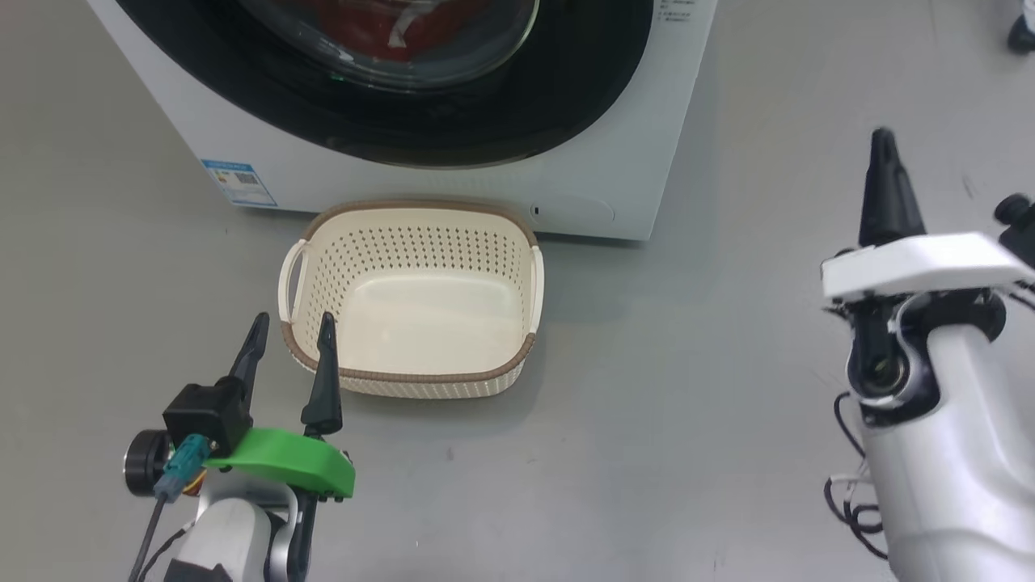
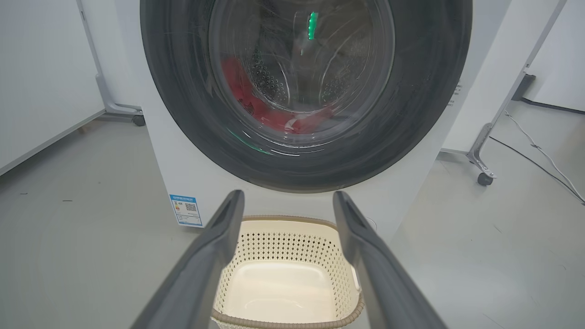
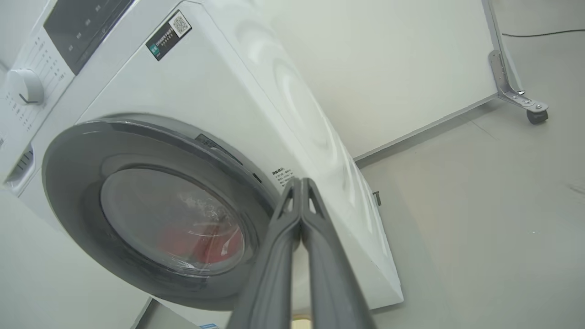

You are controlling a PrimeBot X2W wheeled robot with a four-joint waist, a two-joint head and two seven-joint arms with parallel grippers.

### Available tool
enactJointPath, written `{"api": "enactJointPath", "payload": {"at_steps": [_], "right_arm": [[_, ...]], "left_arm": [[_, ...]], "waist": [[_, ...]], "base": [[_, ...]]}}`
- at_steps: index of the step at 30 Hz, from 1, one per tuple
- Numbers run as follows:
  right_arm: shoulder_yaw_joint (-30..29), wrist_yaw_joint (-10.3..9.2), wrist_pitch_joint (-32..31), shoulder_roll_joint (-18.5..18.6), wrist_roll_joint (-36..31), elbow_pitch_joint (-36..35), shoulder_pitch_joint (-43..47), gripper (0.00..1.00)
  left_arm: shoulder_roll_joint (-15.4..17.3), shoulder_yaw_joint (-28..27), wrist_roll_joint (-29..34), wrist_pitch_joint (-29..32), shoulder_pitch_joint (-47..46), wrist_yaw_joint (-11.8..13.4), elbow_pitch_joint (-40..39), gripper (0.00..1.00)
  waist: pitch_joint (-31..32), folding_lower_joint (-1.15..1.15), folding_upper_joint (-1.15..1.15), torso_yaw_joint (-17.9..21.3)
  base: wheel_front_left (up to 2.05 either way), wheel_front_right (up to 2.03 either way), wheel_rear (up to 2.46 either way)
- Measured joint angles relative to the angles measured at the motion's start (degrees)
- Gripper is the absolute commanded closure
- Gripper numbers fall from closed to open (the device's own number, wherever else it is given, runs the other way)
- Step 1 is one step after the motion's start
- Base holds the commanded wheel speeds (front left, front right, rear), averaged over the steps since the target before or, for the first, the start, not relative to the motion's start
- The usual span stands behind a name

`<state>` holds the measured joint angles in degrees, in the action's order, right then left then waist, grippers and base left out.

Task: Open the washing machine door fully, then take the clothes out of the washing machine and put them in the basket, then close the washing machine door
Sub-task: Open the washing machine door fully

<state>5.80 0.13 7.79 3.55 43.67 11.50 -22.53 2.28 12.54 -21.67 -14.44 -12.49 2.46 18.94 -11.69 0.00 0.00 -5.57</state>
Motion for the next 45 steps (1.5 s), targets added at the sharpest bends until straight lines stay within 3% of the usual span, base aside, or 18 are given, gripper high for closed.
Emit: {"api": "enactJointPath", "payload": {"at_steps": [7, 13, 20, 32, 45], "right_arm": [[-3.1, 0.14, -7.1, 0.1, 8.7, -1.5, -9.5, 1.0], [-5.5, -1.86, -14.7, 0.3, 15.8, -1.0, -17.9, 1.0], [-6.1, -3.33, -19.3, 3.5, 16.0, -0.3, -26.8, 1.0], [-6.7, -4.41, -24.3, 3.6, 18.9, 6.2, -34.4, 1.0], [-8.2, -5.92, -26.8, 5.8, 19.5, 11.3, -42.8, 1.0]], "left_arm": [[-0.1, 1.2, -0.5, 0.0, -3.5, -0.7, -1.5, 0.0], [-0.4, 2.6, -2.2, 0.0, -6.4, -1.3, -3.0, 0.0], [-0.5, 4.1, -4.1, 0.0, -8.7, -1.8, -3.0, 0.0], [-0.7, 4.5, -4.1, 0.0, -9.9, -2.3, -2.3, 0.0], [-0.9, 5.2, -5.0, 0.0, -11.1, -2.3, -1.8, 0.0]], "waist": [[-5.3, 0.0, 0.0, -2.3], [-10.6, 0.0, 0.0, -4.7], [-15.0, 0.0, 0.0, -7.8], [-18.6, 0.01, 0.0, -12.1], [-20.2, 0.0, 0.0, -13.6]], "base": [[0.0, 0.0, 0.0], [0.0, 0.0, 0.0], [0.0, 0.0, 0.0], [0.0, 0.0, 0.0], [0.0, 0.0, 0.0]]}}
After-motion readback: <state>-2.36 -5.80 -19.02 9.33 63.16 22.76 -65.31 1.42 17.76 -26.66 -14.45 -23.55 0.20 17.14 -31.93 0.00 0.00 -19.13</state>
